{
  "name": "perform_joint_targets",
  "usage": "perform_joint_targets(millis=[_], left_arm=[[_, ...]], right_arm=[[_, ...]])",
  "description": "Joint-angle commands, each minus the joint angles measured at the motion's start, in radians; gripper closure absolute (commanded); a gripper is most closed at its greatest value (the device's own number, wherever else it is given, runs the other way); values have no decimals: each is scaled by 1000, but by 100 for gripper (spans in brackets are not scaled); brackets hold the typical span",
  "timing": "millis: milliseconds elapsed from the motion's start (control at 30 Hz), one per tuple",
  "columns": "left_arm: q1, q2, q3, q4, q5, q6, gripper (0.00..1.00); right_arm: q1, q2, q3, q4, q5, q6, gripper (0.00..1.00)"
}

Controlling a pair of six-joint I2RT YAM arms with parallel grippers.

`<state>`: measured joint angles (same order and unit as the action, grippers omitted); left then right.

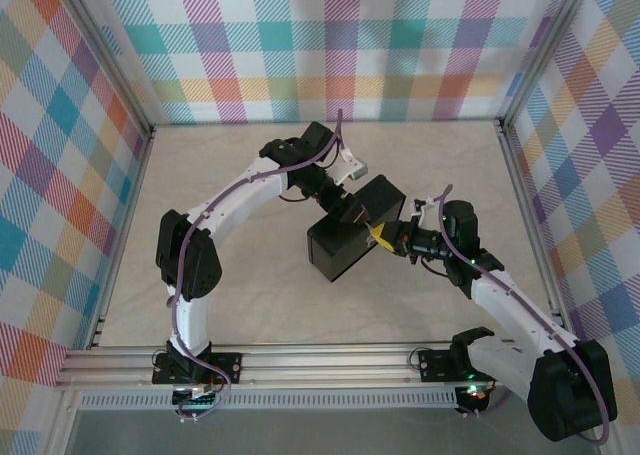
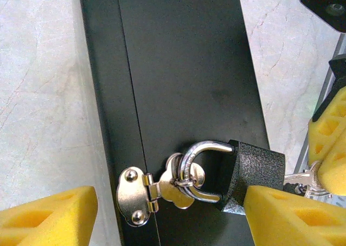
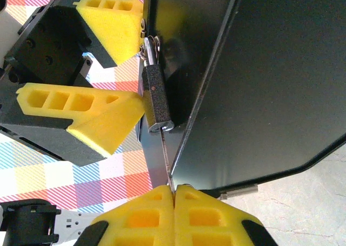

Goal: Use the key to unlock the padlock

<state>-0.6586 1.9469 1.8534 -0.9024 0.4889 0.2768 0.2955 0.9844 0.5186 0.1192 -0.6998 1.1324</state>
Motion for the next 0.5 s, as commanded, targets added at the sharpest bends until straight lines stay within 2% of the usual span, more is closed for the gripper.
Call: perform_joint_targets(millis=[0,467], left_arm=[[-6,-11,-15,-41,10,-6,28],[-6,-6,-1,-52,22,-5,28]], right_arm=[[-4,8,9,62,48,10,100],[-7,-9,-6,53,80,13,100]])
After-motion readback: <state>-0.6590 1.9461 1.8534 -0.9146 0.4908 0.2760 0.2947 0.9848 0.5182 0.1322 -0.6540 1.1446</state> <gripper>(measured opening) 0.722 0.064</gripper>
